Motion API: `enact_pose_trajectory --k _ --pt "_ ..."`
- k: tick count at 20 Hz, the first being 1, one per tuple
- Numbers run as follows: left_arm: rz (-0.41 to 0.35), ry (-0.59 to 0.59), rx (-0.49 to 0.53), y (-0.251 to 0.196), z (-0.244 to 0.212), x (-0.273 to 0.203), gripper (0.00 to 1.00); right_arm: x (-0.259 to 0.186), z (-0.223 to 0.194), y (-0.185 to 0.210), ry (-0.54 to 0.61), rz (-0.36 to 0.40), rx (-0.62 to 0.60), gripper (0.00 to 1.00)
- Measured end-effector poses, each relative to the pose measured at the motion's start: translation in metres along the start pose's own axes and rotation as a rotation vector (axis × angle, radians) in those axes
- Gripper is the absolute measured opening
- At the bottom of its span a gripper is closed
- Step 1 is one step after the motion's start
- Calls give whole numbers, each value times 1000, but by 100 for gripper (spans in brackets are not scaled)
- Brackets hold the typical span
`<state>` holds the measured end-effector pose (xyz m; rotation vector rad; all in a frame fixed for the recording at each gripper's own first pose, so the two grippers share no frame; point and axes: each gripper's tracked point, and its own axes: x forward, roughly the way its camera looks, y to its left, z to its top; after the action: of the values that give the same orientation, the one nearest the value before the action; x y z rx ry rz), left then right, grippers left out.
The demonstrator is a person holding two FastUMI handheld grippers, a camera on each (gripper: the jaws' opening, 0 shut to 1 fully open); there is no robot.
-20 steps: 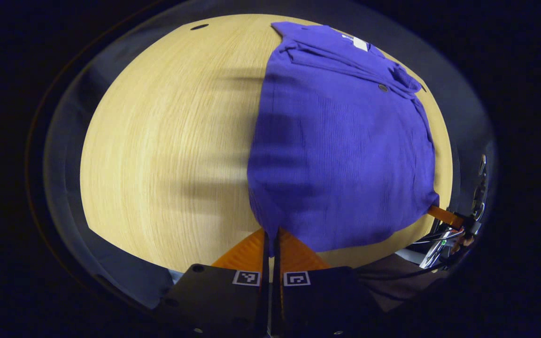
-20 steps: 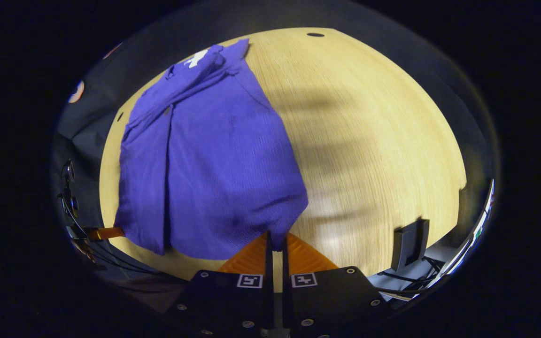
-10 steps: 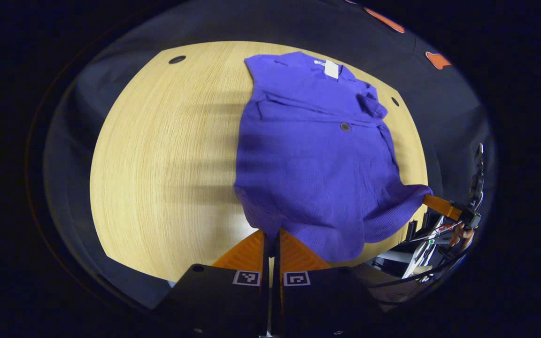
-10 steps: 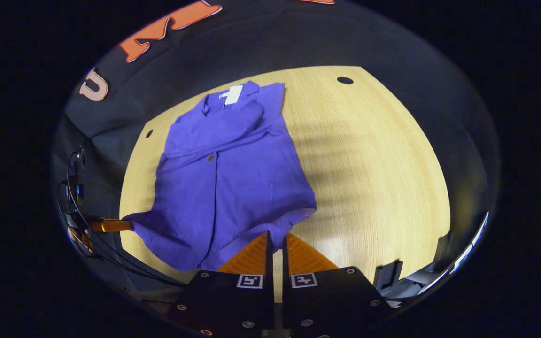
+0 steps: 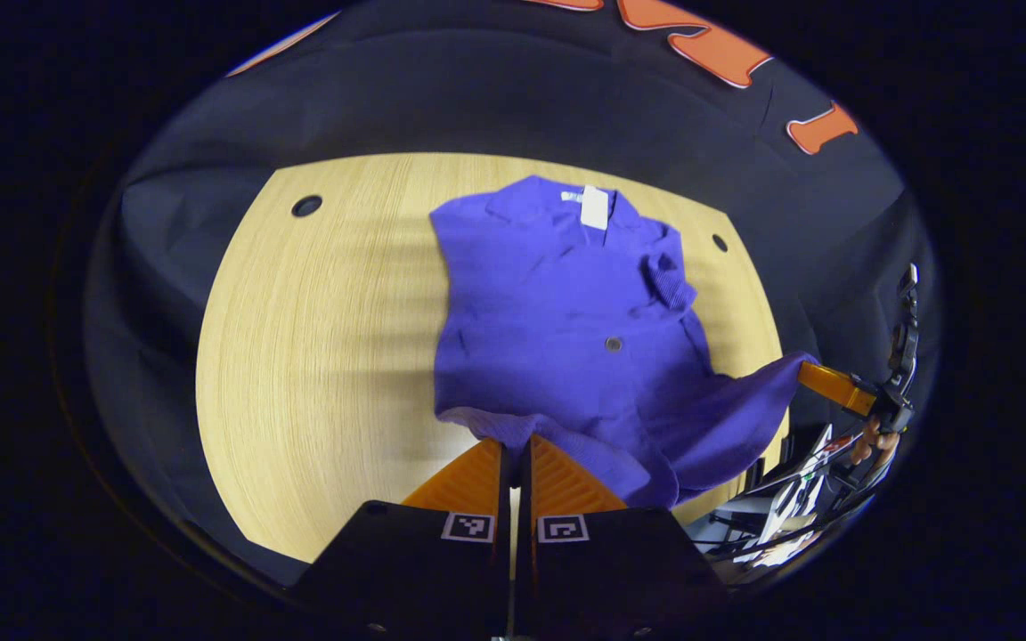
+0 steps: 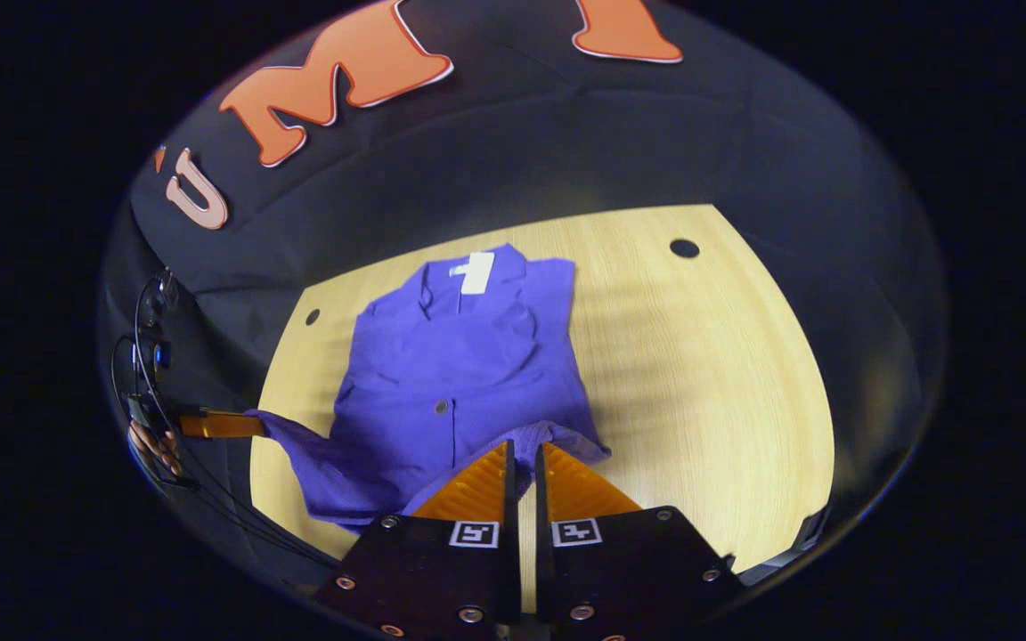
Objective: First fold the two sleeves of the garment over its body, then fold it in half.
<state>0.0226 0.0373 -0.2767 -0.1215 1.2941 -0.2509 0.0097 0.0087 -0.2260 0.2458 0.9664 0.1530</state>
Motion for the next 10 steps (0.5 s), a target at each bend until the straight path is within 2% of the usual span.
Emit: enact_pose_trajectory --k 7,10 --pt "24 -89 31 -3 100 -11 4 30 78 9 -67 -1 11 7" --pt "44 -117 29 1 142 2 4 48 109 10 -86 -8 16 7"
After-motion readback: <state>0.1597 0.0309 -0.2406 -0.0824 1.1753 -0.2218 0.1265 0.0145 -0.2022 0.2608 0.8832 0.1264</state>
